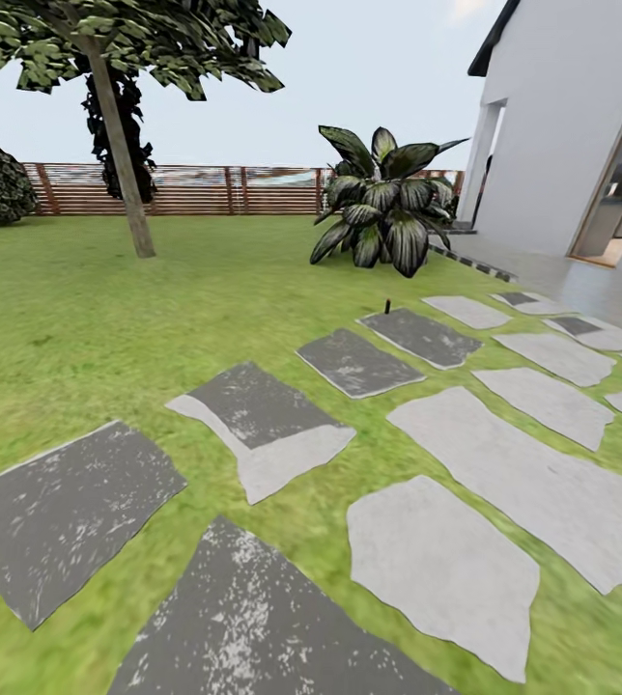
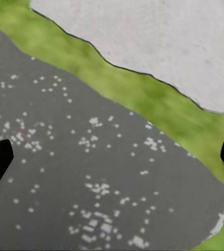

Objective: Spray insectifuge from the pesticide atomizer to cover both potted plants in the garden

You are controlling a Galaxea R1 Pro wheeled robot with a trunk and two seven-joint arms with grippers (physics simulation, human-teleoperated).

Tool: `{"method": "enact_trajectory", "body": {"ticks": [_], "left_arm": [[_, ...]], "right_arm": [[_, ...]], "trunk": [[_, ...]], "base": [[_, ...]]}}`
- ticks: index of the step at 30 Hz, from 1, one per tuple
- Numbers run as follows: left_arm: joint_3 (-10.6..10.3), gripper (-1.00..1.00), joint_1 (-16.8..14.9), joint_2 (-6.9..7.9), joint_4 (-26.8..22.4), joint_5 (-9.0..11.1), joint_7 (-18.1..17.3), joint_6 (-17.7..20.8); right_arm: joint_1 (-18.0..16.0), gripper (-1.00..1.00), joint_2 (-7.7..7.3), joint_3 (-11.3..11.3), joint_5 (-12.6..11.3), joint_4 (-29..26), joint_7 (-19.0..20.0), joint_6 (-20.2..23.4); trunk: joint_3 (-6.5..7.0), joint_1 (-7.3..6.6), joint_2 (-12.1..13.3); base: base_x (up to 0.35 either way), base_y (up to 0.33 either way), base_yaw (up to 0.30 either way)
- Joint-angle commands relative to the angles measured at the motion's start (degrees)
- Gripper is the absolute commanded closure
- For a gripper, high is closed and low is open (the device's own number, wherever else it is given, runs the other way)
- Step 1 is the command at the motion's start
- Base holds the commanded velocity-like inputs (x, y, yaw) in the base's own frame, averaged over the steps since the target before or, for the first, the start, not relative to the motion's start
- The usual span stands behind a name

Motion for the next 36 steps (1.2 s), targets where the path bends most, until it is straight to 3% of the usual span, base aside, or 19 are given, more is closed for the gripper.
{"method": "enact_trajectory", "body": {"ticks": [1, 36], "left_arm": [[-0.03, -1.00, -0.03, 0.01, 0.05, -0.02, 0.03, -0.19], [0.01, -1.00, -0.03, 0.02, 0.05, -0.05, 0.02, -0.19]], "right_arm": [[-0.03, -1.00, -0.01, 0.01, 0.02, 0.02, -0.02, -0.17], [-0.03, -1.00, -0.01, 0.01, 0.02, 0.04, -0.10, -0.17]], "trunk": [[-0.05, 0.03, -0.02], [-0.05, 0.03, -0.02]], "base": [[0.340, 0.000, 0.000], [0.339, 0.000, 0.000]]}}
